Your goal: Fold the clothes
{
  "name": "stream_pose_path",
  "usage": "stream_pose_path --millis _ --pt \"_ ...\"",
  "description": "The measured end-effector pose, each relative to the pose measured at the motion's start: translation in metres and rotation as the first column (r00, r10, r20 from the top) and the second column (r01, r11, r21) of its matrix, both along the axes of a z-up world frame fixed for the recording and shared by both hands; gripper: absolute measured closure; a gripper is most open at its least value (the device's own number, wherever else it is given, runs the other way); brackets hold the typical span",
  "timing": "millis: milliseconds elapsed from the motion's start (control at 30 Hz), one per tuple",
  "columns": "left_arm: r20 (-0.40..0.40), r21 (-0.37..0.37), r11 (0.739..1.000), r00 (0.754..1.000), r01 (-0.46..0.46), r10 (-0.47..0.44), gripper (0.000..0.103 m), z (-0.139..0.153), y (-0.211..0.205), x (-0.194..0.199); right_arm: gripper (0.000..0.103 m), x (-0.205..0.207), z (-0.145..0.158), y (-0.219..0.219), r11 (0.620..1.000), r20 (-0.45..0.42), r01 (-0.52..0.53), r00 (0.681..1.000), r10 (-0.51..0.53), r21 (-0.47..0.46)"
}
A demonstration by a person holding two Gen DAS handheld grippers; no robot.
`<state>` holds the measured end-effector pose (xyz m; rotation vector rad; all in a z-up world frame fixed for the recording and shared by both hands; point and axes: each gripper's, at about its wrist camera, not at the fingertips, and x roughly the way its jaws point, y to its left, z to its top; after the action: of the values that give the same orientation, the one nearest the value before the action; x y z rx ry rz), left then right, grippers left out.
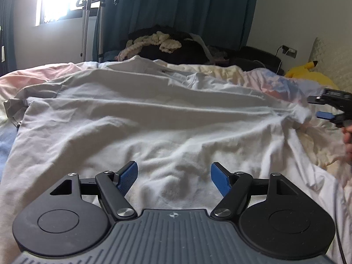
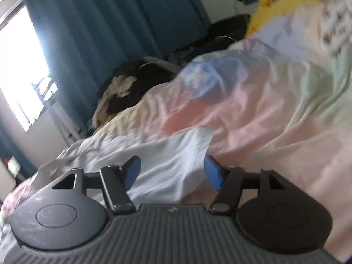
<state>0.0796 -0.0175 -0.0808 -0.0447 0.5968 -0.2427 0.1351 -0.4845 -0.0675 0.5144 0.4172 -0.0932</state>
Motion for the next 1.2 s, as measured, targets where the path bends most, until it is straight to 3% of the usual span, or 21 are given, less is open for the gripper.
stream_pose_path --millis 267,500,700,1000,1200 --pt "0.051 -0.001 1.000 0.999 0.008 -0.008 0.026 0.018 0.009 -0.025 0.038 -0.106 0.073 0.097 0.989 0.072 -0.138 0.987 0.142 -0.059" --pt "0.066 0.016 1.000 0.998 0.021 -0.022 0.026 0.026 0.014 -0.039 0.038 -0.181 0.069 0.159 0.977 0.101 -0.182 0.976 0.193 -0.108" --pt "0.069 0.120 0.992 0.996 0.039 -0.047 0.025 0.041 0.021 -0.047 0.038 -0.166 0.057 0.149 0.975 0.066 -0.199 0.976 0.206 -0.099" --pt "-0.021 0.153 0.988 1.000 -0.011 0.015 0.025 0.073 0.075 -0.050 0.038 -0.162 0.048 0.146 0.966 0.091 -0.255 0.962 0.258 -0.043" --pt "-0.181 0.215 0.976 0.983 0.030 0.010 0.025 0.084 0.121 -0.039 0.037 -0.163 0.048 0.148 0.958 0.094 -0.286 0.953 0.287 -0.016"
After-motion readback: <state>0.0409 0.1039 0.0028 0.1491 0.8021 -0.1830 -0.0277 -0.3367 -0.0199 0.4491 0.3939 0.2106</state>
